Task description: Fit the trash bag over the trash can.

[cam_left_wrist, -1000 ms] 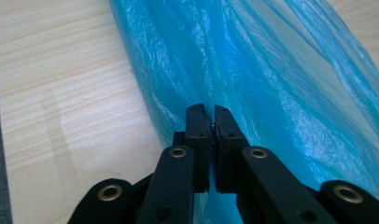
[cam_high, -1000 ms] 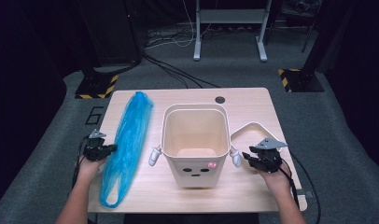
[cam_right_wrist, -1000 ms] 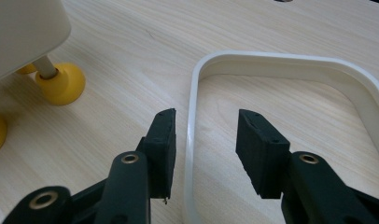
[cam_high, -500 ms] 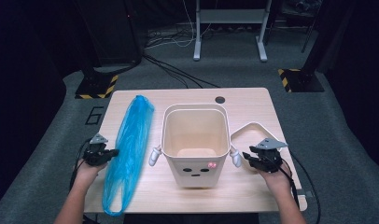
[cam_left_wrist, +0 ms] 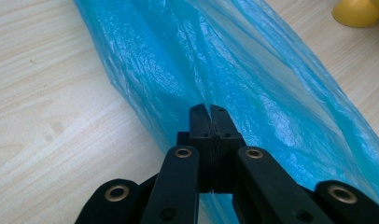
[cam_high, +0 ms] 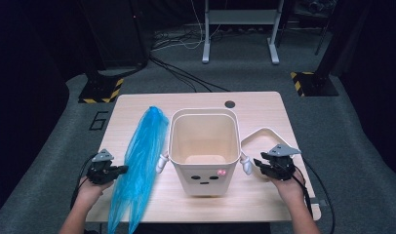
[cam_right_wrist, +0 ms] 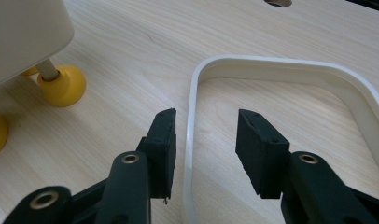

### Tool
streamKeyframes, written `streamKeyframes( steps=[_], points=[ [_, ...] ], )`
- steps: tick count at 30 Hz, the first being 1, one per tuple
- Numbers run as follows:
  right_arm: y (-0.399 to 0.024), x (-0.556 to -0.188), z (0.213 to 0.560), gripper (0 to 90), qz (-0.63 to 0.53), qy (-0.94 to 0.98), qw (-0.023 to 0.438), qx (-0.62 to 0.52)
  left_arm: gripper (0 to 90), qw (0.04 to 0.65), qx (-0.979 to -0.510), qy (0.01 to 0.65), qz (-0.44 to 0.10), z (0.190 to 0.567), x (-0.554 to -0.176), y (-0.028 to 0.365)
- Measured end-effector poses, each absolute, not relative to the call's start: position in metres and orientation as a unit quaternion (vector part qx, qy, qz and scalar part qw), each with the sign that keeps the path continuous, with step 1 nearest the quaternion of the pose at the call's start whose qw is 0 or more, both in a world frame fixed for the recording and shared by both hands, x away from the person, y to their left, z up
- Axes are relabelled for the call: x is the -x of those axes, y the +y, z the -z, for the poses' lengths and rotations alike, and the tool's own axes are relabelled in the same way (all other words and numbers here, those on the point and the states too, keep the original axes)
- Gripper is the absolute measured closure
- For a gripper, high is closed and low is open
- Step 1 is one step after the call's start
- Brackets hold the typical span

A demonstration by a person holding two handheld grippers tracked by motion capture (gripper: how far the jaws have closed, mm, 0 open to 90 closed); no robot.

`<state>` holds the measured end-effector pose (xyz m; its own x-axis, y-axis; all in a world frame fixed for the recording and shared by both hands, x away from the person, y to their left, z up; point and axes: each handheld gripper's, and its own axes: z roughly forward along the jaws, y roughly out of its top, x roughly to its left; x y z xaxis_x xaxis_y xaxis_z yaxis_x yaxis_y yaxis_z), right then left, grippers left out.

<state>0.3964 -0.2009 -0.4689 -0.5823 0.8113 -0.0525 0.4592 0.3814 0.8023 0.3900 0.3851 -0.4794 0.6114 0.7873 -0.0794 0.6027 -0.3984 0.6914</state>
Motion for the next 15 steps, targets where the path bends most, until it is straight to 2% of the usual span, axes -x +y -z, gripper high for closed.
streamKeyframes(
  steps=[4, 10, 15],
  points=[
    [-0.200, -0.397, 0.469, 57.1, -0.389, 0.801, 0.228, -0.395, 73.4, 0.355, -0.812, 0.444, -0.133, 0.478, -0.393, 0.389],
    [-0.201, -0.397, 0.470, 57.2, -0.389, 0.800, 0.226, -0.397, 43.5, 0.365, -0.783, 0.481, -0.152, 0.470, -0.406, 0.387],
    [-0.201, -0.397, 0.469, 57.2, -0.389, 0.800, 0.227, -0.397, 34.4, 0.379, -0.765, 0.495, -0.161, 0.468, -0.420, 0.378]
  ],
)
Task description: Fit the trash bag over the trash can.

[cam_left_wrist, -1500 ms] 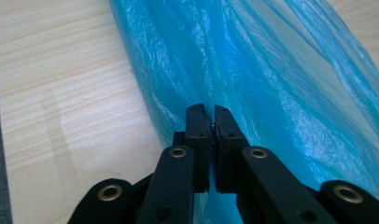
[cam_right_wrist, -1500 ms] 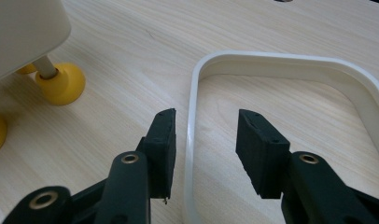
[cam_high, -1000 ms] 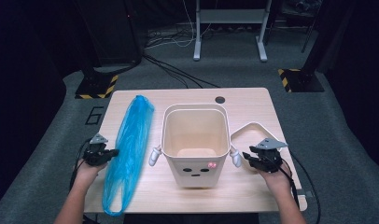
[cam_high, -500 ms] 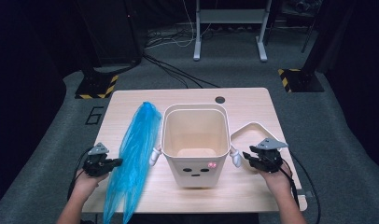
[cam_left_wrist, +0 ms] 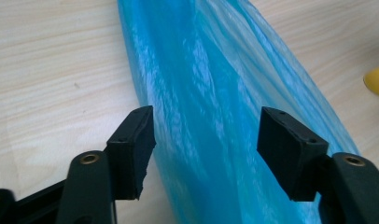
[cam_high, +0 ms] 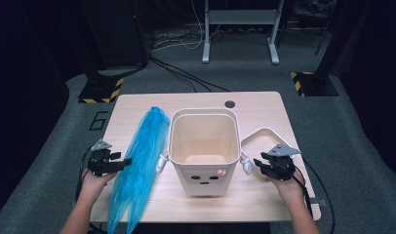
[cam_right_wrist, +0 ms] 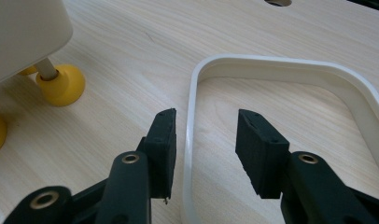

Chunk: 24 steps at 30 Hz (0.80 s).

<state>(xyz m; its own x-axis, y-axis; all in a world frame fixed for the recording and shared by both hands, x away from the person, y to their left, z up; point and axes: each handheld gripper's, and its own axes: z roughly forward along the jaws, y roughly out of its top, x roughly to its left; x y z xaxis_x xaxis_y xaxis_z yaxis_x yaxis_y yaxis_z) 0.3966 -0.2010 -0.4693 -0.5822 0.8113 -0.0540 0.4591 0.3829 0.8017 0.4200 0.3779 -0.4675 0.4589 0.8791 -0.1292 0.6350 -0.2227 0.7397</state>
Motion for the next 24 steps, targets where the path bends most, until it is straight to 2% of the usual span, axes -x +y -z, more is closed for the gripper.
streamKeyframes(
  steps=[14, 19, 24],
  points=[
    [-0.203, -0.397, 0.470, 57.2, -0.390, 0.799, 0.225, -0.399, 12.5, 0.375, -0.744, 0.527, -0.170, 0.477, -0.436, 0.368],
    [-0.202, -0.397, 0.470, 57.2, -0.390, 0.800, 0.226, -0.395, 0.0, 0.376, -0.738, 0.535, -0.166, 0.482, -0.441, 0.367],
    [-0.202, -0.397, 0.470, 57.2, -0.389, 0.801, 0.226, -0.395, 0.0, 0.374, -0.737, 0.541, -0.154, 0.489, -0.444, 0.363]
  ],
)
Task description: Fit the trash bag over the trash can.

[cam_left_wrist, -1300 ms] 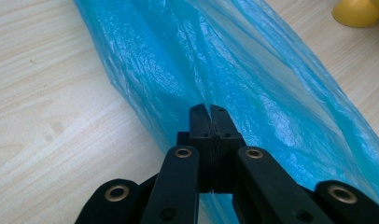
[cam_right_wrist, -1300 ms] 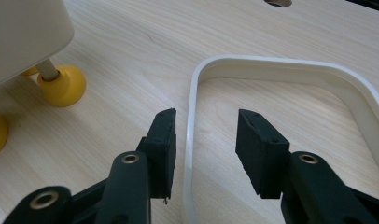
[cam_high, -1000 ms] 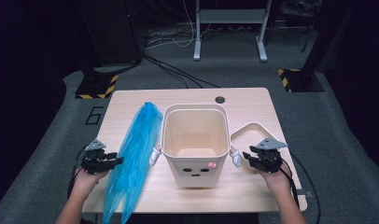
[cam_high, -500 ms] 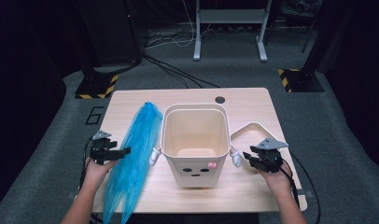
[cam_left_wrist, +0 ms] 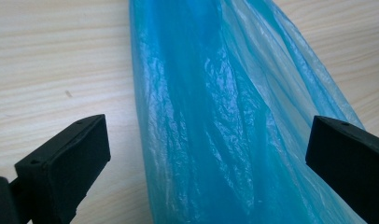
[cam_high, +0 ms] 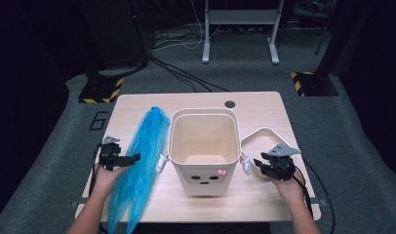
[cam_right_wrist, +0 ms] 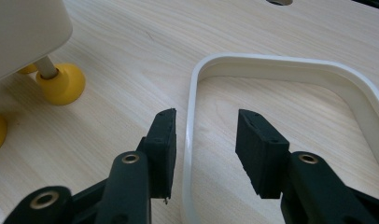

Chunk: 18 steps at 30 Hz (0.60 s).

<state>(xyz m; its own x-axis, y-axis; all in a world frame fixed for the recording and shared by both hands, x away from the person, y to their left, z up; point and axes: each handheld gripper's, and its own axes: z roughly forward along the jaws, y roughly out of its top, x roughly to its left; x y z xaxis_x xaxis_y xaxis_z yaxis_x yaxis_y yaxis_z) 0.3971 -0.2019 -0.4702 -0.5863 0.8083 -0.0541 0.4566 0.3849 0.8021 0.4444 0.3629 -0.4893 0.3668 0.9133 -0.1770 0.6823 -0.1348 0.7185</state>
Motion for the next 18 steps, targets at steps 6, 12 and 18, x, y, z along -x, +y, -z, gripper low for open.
streamKeyframes(
  steps=[6, 12, 18],
  points=[
    [-0.202, -0.397, 0.470, 57.2, -0.390, 0.801, 0.225, -0.395, 0.0, 0.358, -0.749, 0.537, -0.148, 0.498, -0.448, 0.357],
    [-0.201, -0.397, 0.471, 57.2, -0.389, 0.802, 0.222, -0.396, 0.0, 0.342, -0.760, 0.533, -0.144, 0.504, -0.451, 0.353],
    [-0.201, -0.397, 0.470, 57.3, -0.390, 0.802, 0.223, -0.394, 0.0, 0.336, -0.770, 0.528, -0.130, 0.511, -0.454, 0.349]
  ],
)
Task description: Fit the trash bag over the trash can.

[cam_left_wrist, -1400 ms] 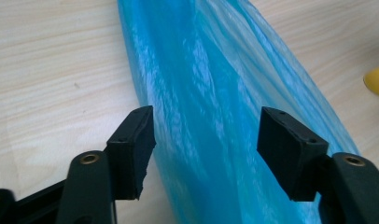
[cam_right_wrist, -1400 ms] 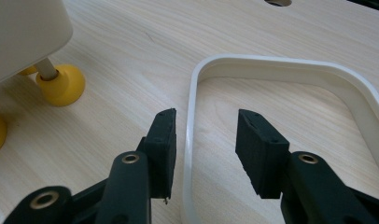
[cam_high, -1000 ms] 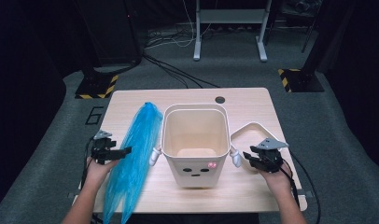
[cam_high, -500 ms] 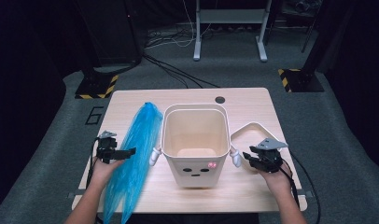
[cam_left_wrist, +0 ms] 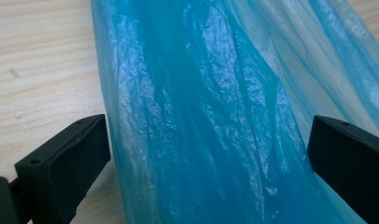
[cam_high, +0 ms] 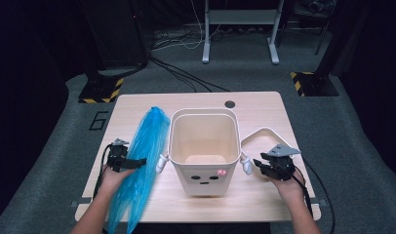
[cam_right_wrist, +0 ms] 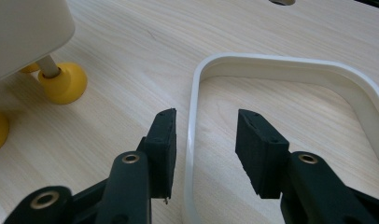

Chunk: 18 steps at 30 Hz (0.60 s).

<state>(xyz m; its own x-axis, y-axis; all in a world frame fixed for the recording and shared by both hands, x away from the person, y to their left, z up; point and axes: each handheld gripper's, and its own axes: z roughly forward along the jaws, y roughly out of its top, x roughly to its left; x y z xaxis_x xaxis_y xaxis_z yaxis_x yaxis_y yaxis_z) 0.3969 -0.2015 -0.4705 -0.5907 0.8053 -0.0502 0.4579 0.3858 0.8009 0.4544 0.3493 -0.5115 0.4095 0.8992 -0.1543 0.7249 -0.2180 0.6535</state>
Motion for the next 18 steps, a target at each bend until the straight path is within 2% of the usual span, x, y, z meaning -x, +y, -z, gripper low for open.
streamKeyframes(
  steps=[7, 13, 18],
  points=[
    [-0.202, -0.397, 0.471, 57.4, -0.391, 0.802, 0.222, -0.394, 0.0, 0.315, -0.782, 0.519, -0.140, 0.518, -0.456, 0.345],
    [-0.203, -0.397, 0.471, 57.5, -0.391, 0.802, 0.222, -0.393, 0.1, 0.284, -0.796, 0.505, -0.174, 0.521, -0.456, 0.338],
    [-0.203, -0.397, 0.471, 57.6, -0.391, 0.803, 0.222, -0.392, 0.0, 0.288, -0.795, 0.503, -0.178, 0.522, -0.456, 0.339]
  ],
)
